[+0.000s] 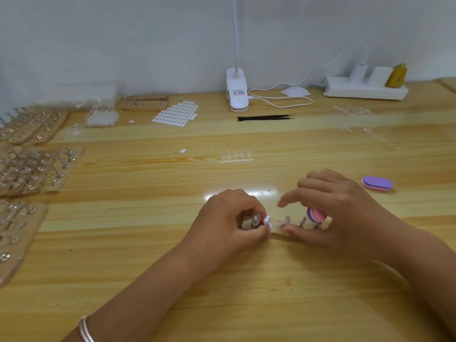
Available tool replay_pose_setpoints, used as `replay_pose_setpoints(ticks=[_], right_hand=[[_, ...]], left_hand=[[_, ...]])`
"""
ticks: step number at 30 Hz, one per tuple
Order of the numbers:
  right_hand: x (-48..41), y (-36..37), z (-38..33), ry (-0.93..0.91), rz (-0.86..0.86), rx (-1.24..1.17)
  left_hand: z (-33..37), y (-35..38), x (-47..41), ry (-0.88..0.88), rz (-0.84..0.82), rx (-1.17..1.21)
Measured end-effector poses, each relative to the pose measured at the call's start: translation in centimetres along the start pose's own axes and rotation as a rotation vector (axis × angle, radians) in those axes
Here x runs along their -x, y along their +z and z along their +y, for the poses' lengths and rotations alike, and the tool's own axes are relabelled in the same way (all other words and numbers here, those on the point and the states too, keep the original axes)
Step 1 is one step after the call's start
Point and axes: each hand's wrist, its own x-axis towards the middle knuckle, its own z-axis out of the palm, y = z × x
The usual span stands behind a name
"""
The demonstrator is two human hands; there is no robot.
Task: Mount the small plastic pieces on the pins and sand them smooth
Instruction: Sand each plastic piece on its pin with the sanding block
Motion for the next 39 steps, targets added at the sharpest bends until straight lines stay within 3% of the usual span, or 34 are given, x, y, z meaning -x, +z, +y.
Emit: replay_pose_setpoints(ticks=[10,15,29,35,39], right_hand=[[0.1,0.0,0.3,0.012,0.004,-0.068],[0.1,0.3,-0.2,-0.045,0.005,0.037],[-0.3,0.2,-1.1,0.219,-0.131,-0.057],[-0.3,0.1,-1.0,0.111,-0.121,-0.049],[-0.5,-0.1,-1.3,0.087,0.004,-0.134]], left_hand=[[-0.1,0.0,0.0,0.013,-0.007,-0.018],[0.0,0.0,-0.1,0.014,-0.001,-0.018],[0.1,-0.1,0.0,0.023,-0.028,-0.038],[0.2,0.0,0.1,0.022,-0.022,-0.064],[0.2,-0.1,0.1,0.045,-0.031,-0.097]])
